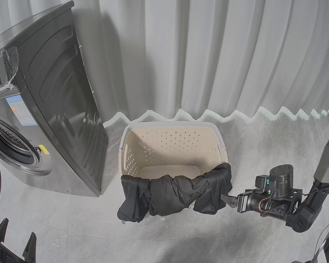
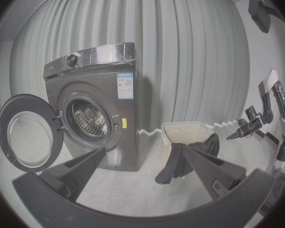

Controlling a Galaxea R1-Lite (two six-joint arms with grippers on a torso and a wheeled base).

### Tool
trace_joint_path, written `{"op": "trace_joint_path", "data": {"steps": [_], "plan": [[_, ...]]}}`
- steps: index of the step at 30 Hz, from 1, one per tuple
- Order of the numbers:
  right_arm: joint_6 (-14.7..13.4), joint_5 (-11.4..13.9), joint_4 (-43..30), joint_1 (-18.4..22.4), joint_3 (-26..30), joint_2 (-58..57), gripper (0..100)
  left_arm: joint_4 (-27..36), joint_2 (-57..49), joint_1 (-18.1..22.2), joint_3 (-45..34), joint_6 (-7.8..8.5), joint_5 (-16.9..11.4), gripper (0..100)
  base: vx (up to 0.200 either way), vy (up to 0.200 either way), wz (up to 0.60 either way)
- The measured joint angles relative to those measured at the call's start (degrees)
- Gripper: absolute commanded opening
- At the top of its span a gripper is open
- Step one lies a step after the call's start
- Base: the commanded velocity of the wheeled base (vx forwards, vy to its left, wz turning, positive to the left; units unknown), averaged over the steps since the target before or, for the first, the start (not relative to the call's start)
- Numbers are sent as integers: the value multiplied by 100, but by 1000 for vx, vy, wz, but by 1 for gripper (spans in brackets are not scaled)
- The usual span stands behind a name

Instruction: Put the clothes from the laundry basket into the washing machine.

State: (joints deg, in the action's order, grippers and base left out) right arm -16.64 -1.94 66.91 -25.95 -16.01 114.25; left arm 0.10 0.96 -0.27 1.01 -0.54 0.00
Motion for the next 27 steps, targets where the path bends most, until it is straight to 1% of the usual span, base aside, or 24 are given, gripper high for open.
{"op": "trace_joint_path", "data": {"steps": [6,12,27], "plan": [[-11,-22,66,-89,-358,549,100,0,0,0,0,-1,0,100,0,0,0],[-22,-29,80,-96,-789,957,100,0,0,0,0,-6,0,100,0,0,0],[-11,-117,77,-54,-1428,1563,100,0,0,0,0,-4,0,100,0,0,0]]}}
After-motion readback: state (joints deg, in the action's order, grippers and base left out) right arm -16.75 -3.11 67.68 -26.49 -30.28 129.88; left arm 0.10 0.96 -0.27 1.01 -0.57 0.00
